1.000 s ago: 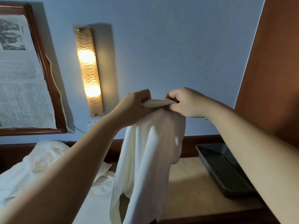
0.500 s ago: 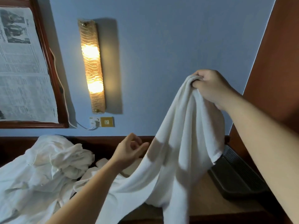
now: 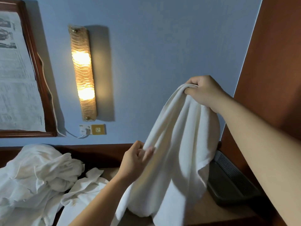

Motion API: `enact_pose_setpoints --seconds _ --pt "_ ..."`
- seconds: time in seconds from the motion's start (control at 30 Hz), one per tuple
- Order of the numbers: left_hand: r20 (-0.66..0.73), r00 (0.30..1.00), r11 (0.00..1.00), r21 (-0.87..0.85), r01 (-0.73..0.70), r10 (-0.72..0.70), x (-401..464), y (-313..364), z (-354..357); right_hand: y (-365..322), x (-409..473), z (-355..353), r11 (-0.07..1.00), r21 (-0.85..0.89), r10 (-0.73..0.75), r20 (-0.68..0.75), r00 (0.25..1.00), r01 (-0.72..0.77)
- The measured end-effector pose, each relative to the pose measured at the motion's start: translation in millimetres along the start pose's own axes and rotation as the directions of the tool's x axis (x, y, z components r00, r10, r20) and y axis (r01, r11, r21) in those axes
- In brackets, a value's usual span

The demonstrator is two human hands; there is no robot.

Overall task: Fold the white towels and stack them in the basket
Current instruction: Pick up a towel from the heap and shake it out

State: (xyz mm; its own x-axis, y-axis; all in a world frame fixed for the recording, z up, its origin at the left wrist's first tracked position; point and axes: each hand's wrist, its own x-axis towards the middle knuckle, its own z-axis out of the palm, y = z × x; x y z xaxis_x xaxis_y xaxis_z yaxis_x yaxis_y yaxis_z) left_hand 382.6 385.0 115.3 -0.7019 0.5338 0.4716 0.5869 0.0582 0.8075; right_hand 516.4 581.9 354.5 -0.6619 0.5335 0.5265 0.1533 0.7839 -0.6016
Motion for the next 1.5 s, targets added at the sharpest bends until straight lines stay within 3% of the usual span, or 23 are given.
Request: enact_pose_setpoints --seconds 0.13,0.27,0.37,0.47,0.53,0.63,0.7,0.83,0.97,1.17,1.23,1.3,1.37,1.43,1.5 --pt "0.114 0.992 0.992 0.121 0.036 -0.05 -26 -48 -4 29 4 -7 0.999 0.005 0.035 -0.074 0.997 -0.035" --pt "-0.041 0.999 0.988 0.152 0.039 -0.034 -5 -53 -34 62 8 -6 0.975 -0.208 0.069 -0.048 0.996 -0.077" --pt "-0.102 0.989 0.974 0.212 -0.085 0.108 39 -10 -64 69 9 6 0.922 -0.378 0.12 0.087 0.989 -0.079" --pt "-0.086 0.963 0.927 0.307 -0.217 0.254 79 49 -82 48 3 28 0.888 -0.458 0.22 0.335 0.916 -0.046" --pt "-0.056 0.948 0.884 0.38 -0.271 0.314 100 85 -88 24 -4 43 0.934 -0.355 0.231 0.495 0.838 -0.048" --pt "-0.015 0.925 0.82 0.47 -0.328 0.379 122 128 -91 -9 -12 63 0.987 0.139 -0.037 0.676 0.736 -0.078" --pt "0.006 0.928 0.791 0.521 -0.321 0.373 129 144 -93 -24 -9 69 0.948 0.306 -0.14 0.647 0.75 -0.087" --pt "-0.025 0.951 0.835 0.486 -0.259 0.309 125 139 -111 -33 5 69 0.973 0.225 -0.14 0.356 0.924 0.061" --pt "0.054 0.993 0.908 0.402 -0.12 0.107 101 87 -118 -40 8 66 0.966 0.233 -0.166 0.247 0.955 0.107" --pt "-0.002 0.993 0.971 0.21 0.117 -0.119 55 -11 -119 -32 11 56 0.924 0.375 -0.114 0.101 0.988 0.068" --pt "-0.016 0.981 0.969 0.156 0.193 -0.193 43 -27 -124 -19 14 47 0.943 0.329 -0.078 0.104 0.991 0.04" --pt "-0.046 0.979 0.97 0.132 0.203 -0.198 42 -25 -134 -8 12 42 0.982 0.189 -0.025 0.196 0.98 -0.013" --pt "-0.085 0.99 0.976 0.178 0.128 -0.114 52 -4 -143 1 8 43 0.998 0.021 0.049 0.35 0.936 -0.059" --pt "-0.092 0.996 0.974 0.225 0.014 0.007 65 31 -150 -3 -2 49 0.989 -0.14 0.106 0.531 0.84 -0.036" --pt "-0.029 0.991 0.955 0.272 -0.116 0.129 77 69 -151 -19 -15 61 0.991 -0.13 0.112 0.669 0.735 -0.032"
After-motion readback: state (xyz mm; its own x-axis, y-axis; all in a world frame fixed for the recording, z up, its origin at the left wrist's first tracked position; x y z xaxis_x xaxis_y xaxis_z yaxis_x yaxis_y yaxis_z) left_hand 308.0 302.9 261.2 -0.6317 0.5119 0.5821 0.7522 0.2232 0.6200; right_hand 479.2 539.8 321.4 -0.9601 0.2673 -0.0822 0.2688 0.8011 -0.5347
